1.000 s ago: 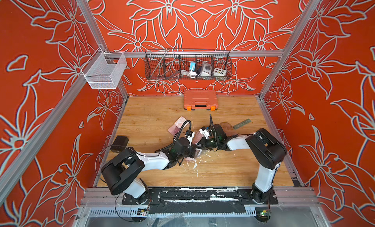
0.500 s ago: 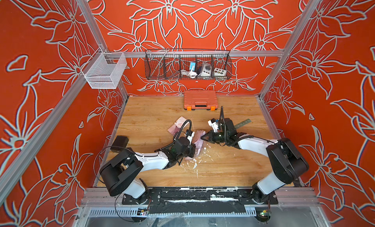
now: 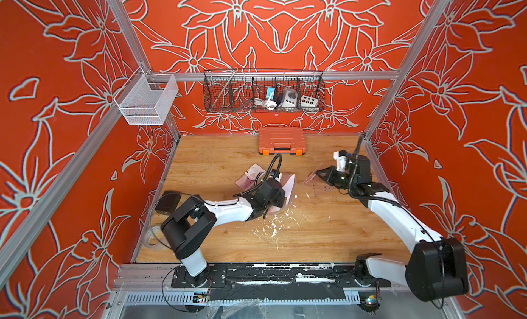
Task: Open the ruler set and take out the ruler
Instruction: Place the ruler at the center of the board.
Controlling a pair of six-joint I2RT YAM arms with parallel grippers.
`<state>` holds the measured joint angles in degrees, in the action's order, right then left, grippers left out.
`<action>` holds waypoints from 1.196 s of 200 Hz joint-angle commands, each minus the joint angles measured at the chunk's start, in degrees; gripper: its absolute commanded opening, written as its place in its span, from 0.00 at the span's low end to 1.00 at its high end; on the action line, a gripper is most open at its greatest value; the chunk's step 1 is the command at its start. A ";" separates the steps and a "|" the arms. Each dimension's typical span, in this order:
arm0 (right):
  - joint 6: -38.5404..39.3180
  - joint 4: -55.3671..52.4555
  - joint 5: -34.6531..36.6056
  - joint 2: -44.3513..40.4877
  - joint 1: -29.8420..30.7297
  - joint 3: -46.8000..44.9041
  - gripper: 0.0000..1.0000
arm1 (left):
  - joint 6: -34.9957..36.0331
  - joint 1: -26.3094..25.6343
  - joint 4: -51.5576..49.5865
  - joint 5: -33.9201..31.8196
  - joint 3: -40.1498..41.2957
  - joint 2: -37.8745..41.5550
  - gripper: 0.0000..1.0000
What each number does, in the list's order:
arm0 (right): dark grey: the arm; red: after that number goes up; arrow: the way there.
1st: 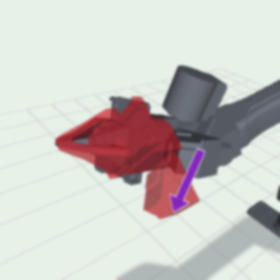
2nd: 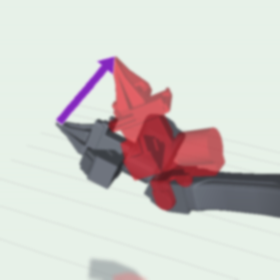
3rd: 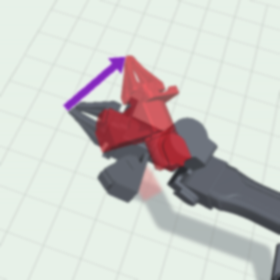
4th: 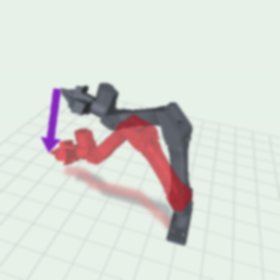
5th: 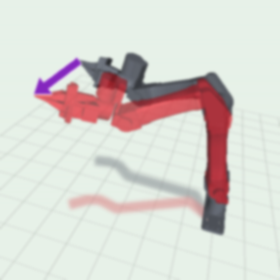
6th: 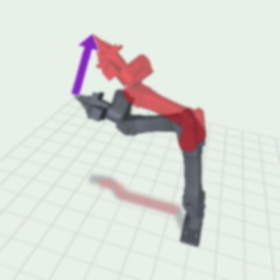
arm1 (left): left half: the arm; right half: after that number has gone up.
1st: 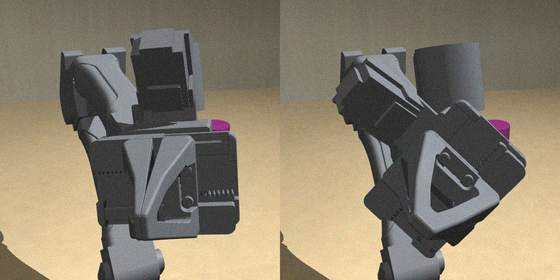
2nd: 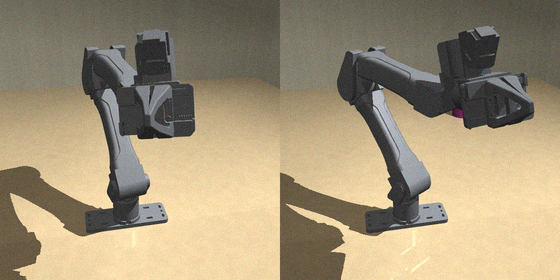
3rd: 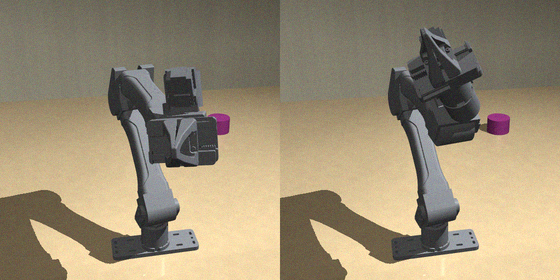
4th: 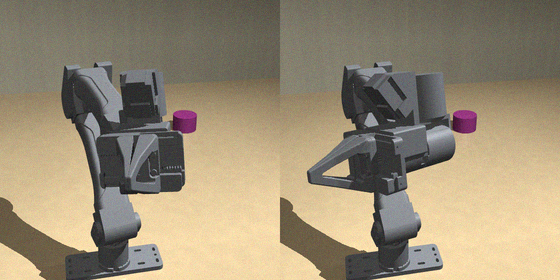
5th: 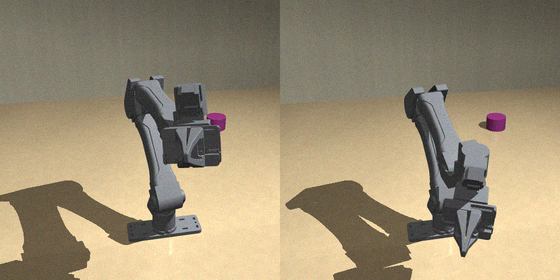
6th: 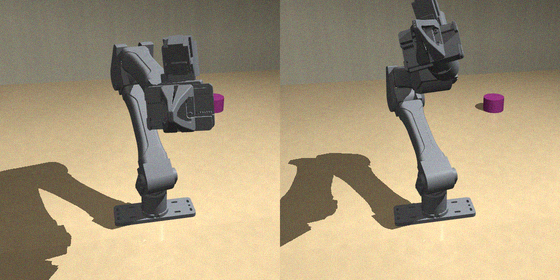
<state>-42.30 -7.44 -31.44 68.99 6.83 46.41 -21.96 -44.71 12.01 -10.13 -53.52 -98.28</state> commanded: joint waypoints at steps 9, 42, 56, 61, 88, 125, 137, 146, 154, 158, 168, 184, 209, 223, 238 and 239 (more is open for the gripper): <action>-2.09 -7.96 4.20 -3.47 -9.70 -4.98 0.00 | -1.36 -0.29 -8.76 -3.61 -10.11 -7.74 0.00; -0.86 -9.68 4.35 -4.73 -17.15 -10.40 0.00 | 0.36 -0.29 -13.15 -5.38 -21.40 -16.06 0.00; 0.59 -10.55 5.56 -3.32 -19.00 -11.09 0.00 | 0.61 -0.34 -16.24 -5.26 -26.78 -19.27 0.00; 0.75 -10.09 5.20 -2.55 -19.80 -11.38 0.00 | 0.81 -0.46 -16.69 -5.34 -28.15 -20.50 0.00; -1.71 -4.76 4.34 1.25 -22.52 -13.15 0.00 | -0.21 -0.64 -19.05 -4.59 -34.51 -26.12 0.00; -3.86 -0.47 6.18 6.89 -22.56 -12.82 0.00 | -1.08 -0.82 -21.36 -4.96 -36.40 -27.05 0.00; -4.29 -0.16 7.36 8.98 -22.56 -12.54 0.01 | -1.13 -0.82 -20.16 -5.61 -35.08 -25.83 0.16; -4.42 0.15 8.01 10.48 -22.53 -12.26 0.04 | -1.08 -0.82 -19.63 -5.67 -34.45 -24.84 0.25; -4.75 0.96 8.30 11.77 -22.52 -12.22 0.06 | -0.79 -0.78 -19.15 -5.10 -34.06 -23.83 0.34; -4.87 1.00 8.42 12.40 -22.56 -12.03 0.07 | -0.89 -0.77 -19.19 -4.95 -33.88 -23.18 0.40; -5.52 1.86 8.34 13.35 -22.56 -11.83 0.09 | -1.09 -0.82 -18.98 -3.98 -33.27 -21.49 0.48; -6.28 1.93 8.55 13.88 -22.44 -11.63 0.12 | -0.27 -0.65 -20.38 -0.02 -33.49 -18.41 0.53; -5.67 -0.53 11.49 11.98 -22.47 -10.72 0.34 | -0.52 0.23 -23.54 4.79 -32.55 -10.78 0.68; -5.10 -1.28 11.59 10.55 -22.44 -9.86 0.52 | -0.82 1.33 -21.22 6.73 -28.49 -5.37 0.85; -4.81 -2.18 11.01 8.63 -22.39 -8.61 0.58 | -2.22 2.89 -18.48 4.58 -22.46 1.01 1.00; -4.76 -2.20 10.90 8.49 -22.34 -8.53 0.58 | -2.35 2.97 -18.28 4.19 -22.22 1.44 1.00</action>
<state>-47.16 -7.79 -22.41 80.62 -15.44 35.29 -22.70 -44.25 -9.10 -6.11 -82.04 -106.37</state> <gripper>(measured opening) 0.550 0.950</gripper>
